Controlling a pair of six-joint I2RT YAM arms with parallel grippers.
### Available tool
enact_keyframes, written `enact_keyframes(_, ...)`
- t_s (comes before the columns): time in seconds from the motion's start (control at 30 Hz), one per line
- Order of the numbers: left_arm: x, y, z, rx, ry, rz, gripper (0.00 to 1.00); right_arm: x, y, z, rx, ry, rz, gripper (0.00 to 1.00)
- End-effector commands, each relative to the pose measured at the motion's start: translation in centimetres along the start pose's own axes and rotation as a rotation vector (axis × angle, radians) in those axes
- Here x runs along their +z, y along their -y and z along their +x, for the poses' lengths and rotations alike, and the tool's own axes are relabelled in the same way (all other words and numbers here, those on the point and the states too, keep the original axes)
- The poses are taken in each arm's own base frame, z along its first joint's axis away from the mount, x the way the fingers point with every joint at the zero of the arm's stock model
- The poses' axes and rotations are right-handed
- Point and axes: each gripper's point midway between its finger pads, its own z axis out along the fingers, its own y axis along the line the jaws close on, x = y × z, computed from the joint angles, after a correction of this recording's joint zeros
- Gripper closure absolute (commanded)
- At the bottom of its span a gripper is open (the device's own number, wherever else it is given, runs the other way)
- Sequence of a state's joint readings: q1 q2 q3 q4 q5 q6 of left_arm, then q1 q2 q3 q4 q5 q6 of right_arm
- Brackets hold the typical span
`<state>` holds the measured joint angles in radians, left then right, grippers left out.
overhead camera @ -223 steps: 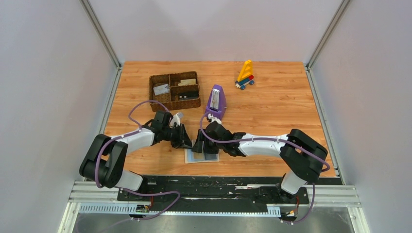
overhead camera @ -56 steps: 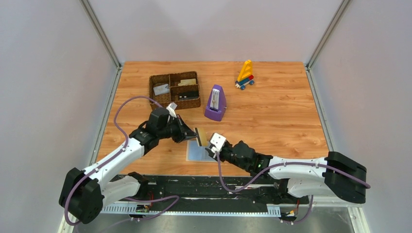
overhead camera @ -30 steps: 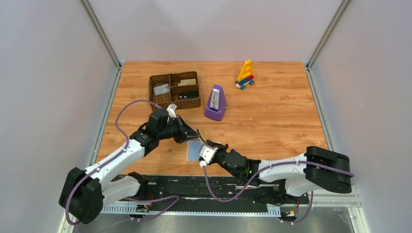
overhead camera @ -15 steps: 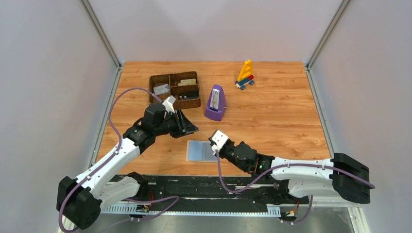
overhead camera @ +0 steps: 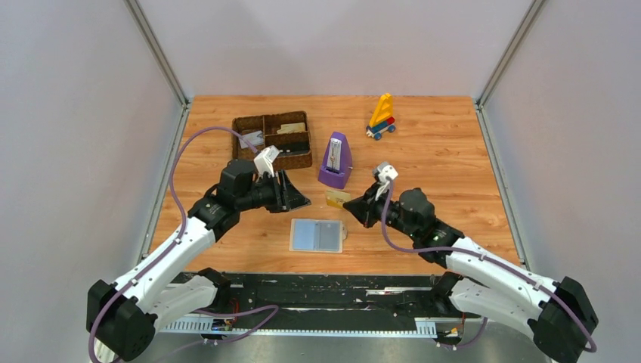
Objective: Take the credit cards out of the card holder
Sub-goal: Place the credit card in the storage box.
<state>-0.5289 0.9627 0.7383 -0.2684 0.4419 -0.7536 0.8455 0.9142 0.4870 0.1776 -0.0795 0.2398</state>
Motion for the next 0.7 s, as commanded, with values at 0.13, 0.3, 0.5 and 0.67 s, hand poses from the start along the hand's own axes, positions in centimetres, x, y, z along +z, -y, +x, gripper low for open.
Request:
enact_keyframes(0.13,-0.4,4.9,-0.1,0.1,-0.01,0.288,0.5,-2.8,-4.3,-4.6,0.333,-0.006,-0.289,1.0)
enact_keyframes(0.3,-0.8,6.4,-0.7,0.102,0.021,0.365,0.49,-4.1,-5.0,-7.0,0.418,0.114,-0.348,1.0)
enact_keyframes(0.5,-1.2,7.3,-0.8,0.069,0.039,0.422,0.49,-4.7,-5.6,-8.0,0.509,0.175,-0.41,1.0)
enact_keyframes(0.67,-1.6,8.3,-1.2,0.038,0.069,0.487,0.49,-4.7,-5.3,-7.9,0.539,0.181,-0.396,1.0)
